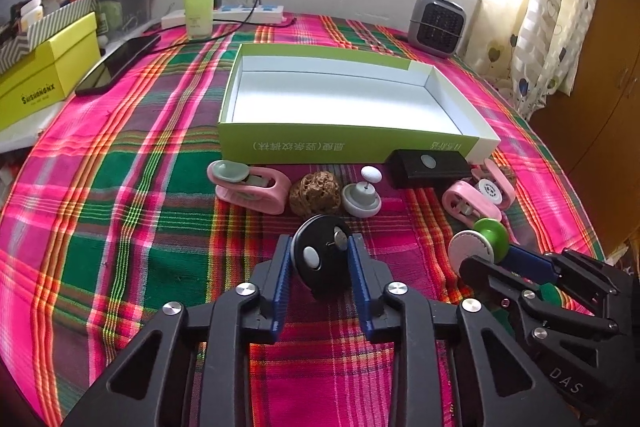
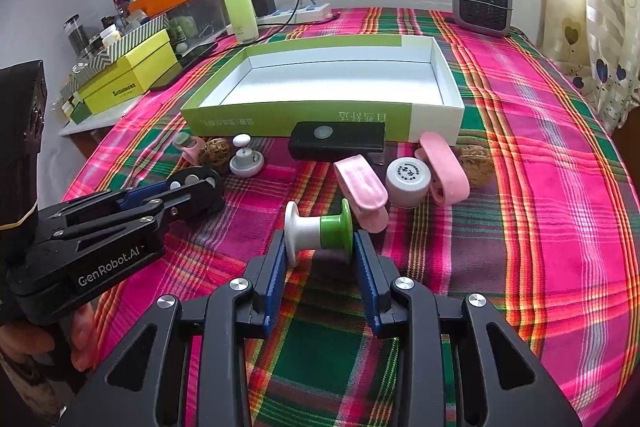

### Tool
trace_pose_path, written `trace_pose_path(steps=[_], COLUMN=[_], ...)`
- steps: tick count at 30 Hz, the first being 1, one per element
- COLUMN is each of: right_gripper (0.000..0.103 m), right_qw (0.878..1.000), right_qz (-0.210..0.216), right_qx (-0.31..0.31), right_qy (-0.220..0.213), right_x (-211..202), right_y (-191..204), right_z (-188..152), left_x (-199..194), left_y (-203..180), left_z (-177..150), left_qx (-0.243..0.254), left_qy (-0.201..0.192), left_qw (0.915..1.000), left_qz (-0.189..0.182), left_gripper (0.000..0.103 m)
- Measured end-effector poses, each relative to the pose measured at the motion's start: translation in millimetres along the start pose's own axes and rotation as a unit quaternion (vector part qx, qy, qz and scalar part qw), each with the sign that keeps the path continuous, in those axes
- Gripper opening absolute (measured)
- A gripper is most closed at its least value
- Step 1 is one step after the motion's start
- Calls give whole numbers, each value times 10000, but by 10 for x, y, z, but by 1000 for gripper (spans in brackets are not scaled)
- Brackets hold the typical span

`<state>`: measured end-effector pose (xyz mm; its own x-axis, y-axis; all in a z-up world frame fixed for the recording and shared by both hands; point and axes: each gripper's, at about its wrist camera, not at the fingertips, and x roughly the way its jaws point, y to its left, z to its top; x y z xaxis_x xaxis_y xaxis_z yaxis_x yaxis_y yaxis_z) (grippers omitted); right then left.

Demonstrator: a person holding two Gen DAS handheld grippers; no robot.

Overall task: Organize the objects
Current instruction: 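Close the right gripper on the spool while the left gripper grasps the black puck, then carry the spool and black puck with both grippers over the white box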

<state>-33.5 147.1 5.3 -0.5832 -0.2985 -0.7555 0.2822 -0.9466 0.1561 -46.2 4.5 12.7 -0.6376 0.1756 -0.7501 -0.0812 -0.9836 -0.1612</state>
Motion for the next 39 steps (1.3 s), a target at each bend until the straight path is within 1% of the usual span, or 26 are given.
trace_pose_path(steps=[3, 13, 18, 29, 39], right_gripper=[34, 34, 34, 34, 34], right_qw=[10000, 9999, 9998, 9998, 9996], right_qz=[78, 106, 129, -111, -6], right_qx=[-34, -111, -134, -91, -128], right_qy=[27, 47, -48, -170, -240], right_x=[10, 19, -18, -93, -108], right_y=[13, 53, 103, 168, 172], right_z=[7, 10, -15, -22, 53], left_x=[-11, -51, -86, -165, -220], left_y=[16, 86, 69, 57, 34], left_z=[-14, -67, -91, -118, -27], left_qx=[-83, -235, -131, 73, 105], left_qy=[-10, -33, -60, -169, -281], left_qw=[10000, 9997, 9999, 9998, 9995], left_qz=[15, -11, 6, -15, -25], left_gripper=[25, 25, 25, 25, 25])
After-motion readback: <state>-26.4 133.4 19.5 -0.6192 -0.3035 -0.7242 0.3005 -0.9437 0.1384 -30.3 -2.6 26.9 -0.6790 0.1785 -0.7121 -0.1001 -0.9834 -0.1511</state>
